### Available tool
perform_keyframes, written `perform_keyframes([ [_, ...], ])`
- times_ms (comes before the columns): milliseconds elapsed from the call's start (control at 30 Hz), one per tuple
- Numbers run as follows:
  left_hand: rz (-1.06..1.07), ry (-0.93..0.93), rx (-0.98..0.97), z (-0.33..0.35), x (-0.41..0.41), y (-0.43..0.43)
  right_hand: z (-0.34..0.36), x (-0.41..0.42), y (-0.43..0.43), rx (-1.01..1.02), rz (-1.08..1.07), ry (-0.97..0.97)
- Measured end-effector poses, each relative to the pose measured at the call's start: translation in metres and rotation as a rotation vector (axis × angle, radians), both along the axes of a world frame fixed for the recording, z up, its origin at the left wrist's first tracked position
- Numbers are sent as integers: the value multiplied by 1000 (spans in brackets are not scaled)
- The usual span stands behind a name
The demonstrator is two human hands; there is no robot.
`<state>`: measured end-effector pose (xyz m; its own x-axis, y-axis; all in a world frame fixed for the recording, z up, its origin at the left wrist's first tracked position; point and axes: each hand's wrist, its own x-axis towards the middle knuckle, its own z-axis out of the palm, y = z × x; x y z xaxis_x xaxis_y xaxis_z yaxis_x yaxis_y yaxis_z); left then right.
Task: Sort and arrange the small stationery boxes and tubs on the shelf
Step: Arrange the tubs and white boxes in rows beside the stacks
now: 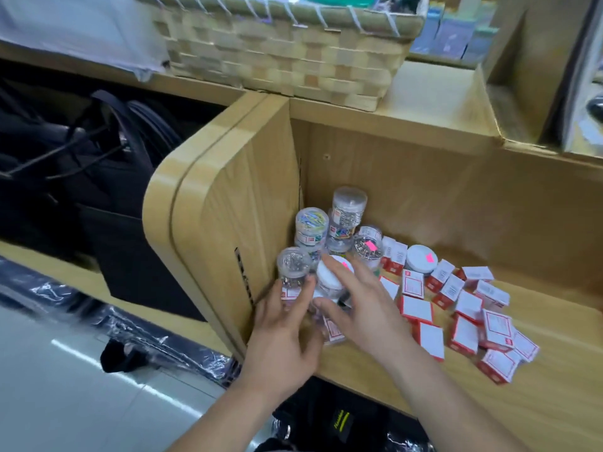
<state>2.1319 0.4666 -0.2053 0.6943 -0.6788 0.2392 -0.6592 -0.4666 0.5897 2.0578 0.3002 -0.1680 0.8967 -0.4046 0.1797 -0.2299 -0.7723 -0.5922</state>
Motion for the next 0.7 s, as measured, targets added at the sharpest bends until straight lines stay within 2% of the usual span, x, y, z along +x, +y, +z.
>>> perform_keyframes([
  [100,-1,60,-93,-4,8,3,-5,-7,-4,53,-105,-81],
  [267,18,38,-44,-14,0,-5,-7,-34,-17,51,-301,-103],
  [400,38,50,-53,-15,-5,-11,-9,-65,-43,-169,-469,-28],
  [467,26,83,-92,-17,-12,-17,-15,-80,-56,-205,-547,14],
  [567,-5,132,-113,-20,-27,-28,-27,-95,-68,-217,-576,40],
  [700,-29,166,-132,-13,-51,-42,-13,-92,-48,-192,-471,-159],
])
